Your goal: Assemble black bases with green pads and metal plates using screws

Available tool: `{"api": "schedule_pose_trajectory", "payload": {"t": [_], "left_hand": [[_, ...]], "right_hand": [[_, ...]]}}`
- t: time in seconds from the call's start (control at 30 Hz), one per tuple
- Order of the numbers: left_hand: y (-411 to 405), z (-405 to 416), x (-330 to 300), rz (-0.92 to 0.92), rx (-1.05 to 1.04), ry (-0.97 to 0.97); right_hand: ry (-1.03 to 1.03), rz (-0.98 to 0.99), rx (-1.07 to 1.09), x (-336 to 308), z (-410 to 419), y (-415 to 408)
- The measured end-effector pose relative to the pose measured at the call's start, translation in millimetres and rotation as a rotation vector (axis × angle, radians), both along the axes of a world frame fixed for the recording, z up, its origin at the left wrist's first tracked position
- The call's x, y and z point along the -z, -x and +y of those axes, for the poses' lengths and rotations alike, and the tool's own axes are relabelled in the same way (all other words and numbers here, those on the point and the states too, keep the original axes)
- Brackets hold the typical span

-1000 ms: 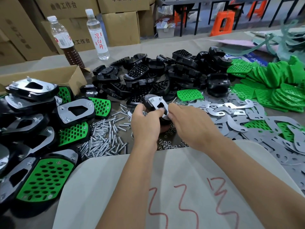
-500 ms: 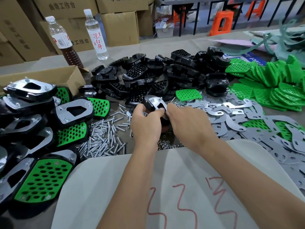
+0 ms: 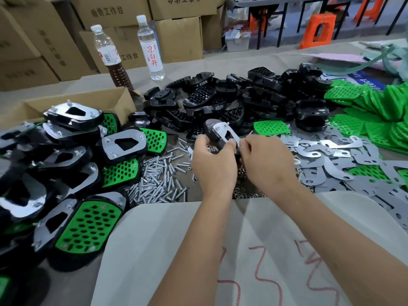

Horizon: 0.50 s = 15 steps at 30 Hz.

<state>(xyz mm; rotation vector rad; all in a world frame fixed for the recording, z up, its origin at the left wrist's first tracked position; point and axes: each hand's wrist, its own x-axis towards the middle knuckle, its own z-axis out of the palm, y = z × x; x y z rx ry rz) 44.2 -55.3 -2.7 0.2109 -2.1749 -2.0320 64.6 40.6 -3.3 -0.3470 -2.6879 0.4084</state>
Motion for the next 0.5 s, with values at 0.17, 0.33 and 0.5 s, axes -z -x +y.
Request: {"api": "schedule_pose_trajectory", "payload": {"t": [0.17, 0.33, 0.5], "left_hand": [[-3.9, -11.8, -10.1, 0.163, -0.114, 0.090], [2.5, -51.4, -18.5, 0.173, -0.302, 0.038], [9.7, -98.6, -37.9, 0.304, -0.544, -0.036]], "right_hand": [[0.321, -0.069, 0.086, -11.6, -19.1, 27.5], [0.383, -0.111, -0.040, -30.7, -60.4, 51.2], [0.332, 0.003, -0.261, -62.9, -125.4, 70.4]]}}
